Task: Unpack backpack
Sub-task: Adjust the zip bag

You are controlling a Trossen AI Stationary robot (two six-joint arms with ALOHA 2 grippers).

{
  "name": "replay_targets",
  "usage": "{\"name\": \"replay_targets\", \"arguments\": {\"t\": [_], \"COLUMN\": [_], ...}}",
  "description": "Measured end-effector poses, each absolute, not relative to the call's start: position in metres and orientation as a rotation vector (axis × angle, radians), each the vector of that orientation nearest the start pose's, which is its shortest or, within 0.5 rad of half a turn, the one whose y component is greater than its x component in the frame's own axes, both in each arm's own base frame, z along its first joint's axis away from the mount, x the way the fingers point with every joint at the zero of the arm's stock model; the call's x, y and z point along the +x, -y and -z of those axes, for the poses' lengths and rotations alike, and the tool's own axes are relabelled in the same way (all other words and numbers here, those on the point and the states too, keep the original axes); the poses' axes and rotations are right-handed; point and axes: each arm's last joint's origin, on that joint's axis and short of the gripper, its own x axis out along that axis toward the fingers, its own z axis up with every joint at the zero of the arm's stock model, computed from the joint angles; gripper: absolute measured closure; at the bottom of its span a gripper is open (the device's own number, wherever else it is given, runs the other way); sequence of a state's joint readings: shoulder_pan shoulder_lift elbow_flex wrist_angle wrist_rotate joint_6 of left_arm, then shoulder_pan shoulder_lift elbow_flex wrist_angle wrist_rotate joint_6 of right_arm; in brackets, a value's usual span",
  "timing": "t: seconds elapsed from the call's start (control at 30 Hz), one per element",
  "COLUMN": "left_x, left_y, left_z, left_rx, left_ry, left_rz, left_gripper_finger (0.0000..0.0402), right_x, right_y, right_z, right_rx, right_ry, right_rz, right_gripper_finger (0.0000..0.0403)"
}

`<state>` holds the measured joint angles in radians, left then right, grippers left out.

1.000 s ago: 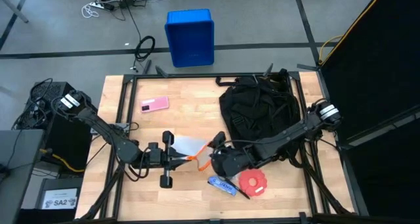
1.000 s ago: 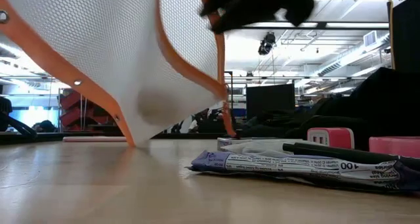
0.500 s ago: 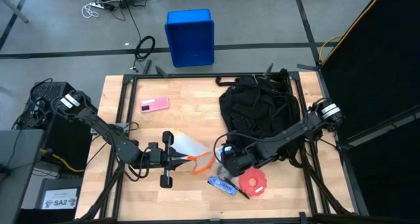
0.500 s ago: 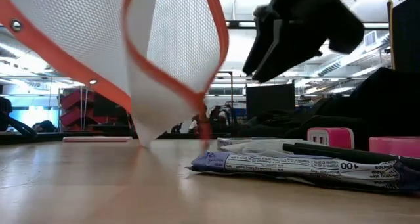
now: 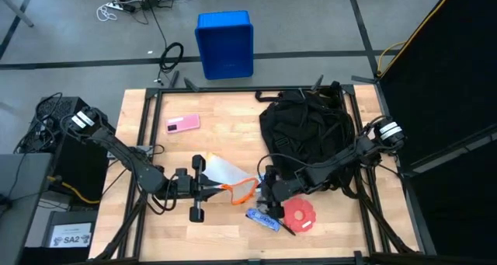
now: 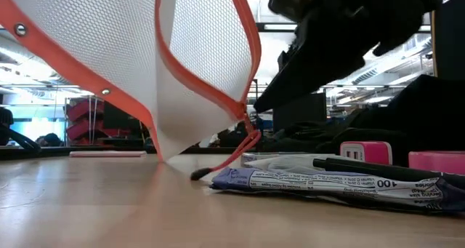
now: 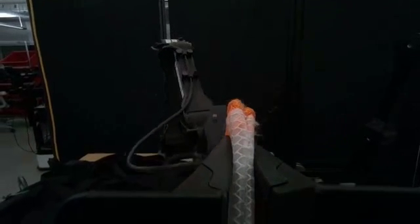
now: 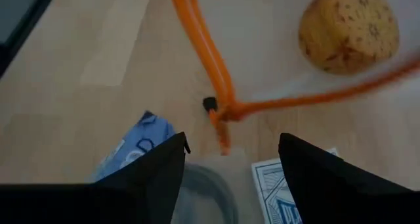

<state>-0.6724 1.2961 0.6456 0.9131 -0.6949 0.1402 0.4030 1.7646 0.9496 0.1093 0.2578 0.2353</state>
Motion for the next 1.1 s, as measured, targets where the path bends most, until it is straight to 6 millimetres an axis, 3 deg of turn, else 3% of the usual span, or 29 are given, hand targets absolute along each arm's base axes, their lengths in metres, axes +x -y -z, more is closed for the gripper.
{"name": "replay_targets", "arguments": {"t": [0.2, 0.33, 0.53, 0.7, 1.1], "left_x": [0.22, 0.22, 0.22, 0.22, 0.22], "left_y": [0.151, 0.151, 0.151, 0.151, 0.15], "left_z": [-0.28, -0.28, -0.28, -0.28, -0.279], "left_rx": [-0.023, -0.022, -0.02, -0.019, -0.019], "left_ry": [0.2, 0.199, 0.194, 0.193, 0.189], "left_rz": [-0.049, -0.052, -0.058, -0.059, -0.074], "left_gripper_finger": [0.0402, 0.0402, 0.0402, 0.0402, 0.0402], "right_x": [0.333, 0.34, 0.354, 0.356, 0.359], "right_y": [-0.123, -0.12, -0.123, -0.124, -0.123], "right_z": [-0.161, -0.146, -0.133, -0.134, -0.123], "right_rx": [0.081, 0.126, 0.207, 0.218, 0.311], "right_ry": [-0.634, -0.626, -0.621, -0.585, -0.601], "right_rz": [-0.067, -0.112, -0.208, -0.225, -0.161], "right_gripper_finger": [0.0191, 0.0195, 0.0197, 0.0199, 0.0225]}}
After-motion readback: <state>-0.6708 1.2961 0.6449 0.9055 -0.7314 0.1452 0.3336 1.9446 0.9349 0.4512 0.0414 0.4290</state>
